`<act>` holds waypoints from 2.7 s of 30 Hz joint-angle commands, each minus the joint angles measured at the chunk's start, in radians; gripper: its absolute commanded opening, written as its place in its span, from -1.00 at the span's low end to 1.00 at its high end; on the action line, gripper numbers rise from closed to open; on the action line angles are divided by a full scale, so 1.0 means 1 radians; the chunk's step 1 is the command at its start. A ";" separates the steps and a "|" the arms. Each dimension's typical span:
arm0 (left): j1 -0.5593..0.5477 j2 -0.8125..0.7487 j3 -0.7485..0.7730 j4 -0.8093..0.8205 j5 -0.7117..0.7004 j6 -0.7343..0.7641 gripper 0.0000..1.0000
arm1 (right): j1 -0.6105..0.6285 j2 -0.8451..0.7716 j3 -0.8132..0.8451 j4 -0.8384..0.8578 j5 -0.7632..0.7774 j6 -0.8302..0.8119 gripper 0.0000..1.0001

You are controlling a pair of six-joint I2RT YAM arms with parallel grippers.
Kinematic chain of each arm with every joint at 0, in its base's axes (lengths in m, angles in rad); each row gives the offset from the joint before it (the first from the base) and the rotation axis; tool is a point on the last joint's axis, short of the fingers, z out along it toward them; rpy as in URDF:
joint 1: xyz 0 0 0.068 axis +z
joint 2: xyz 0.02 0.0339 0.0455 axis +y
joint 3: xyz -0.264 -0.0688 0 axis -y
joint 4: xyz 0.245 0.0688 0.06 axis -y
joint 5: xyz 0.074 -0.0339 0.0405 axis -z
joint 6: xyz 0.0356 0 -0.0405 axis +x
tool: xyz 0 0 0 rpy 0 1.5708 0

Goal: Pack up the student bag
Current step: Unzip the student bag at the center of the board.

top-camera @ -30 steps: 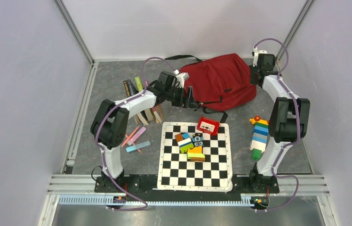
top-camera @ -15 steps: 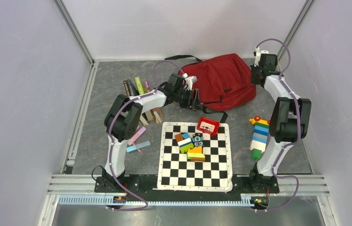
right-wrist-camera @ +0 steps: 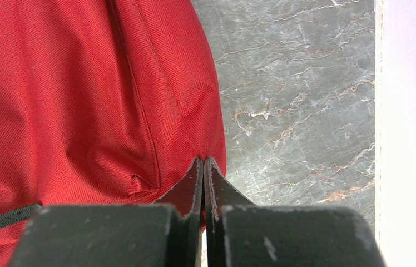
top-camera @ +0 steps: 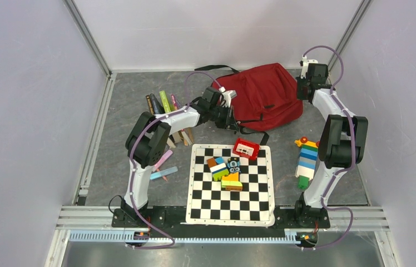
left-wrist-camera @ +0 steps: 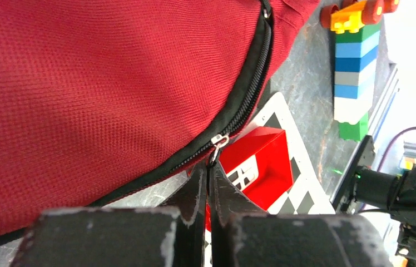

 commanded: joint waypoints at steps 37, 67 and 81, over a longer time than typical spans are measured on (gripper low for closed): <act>0.104 -0.100 0.207 -0.169 -0.267 -0.041 -0.96 | -0.064 -0.157 0.084 -0.079 -0.121 -0.110 0.49; 0.128 -0.115 0.201 -0.096 -0.269 -0.140 -0.96 | 0.506 -0.009 0.025 0.125 -0.390 -0.185 0.14; 0.129 -0.124 0.220 -0.141 -0.317 -0.096 -0.96 | 0.524 -0.011 0.019 0.124 -0.308 -0.189 -1.00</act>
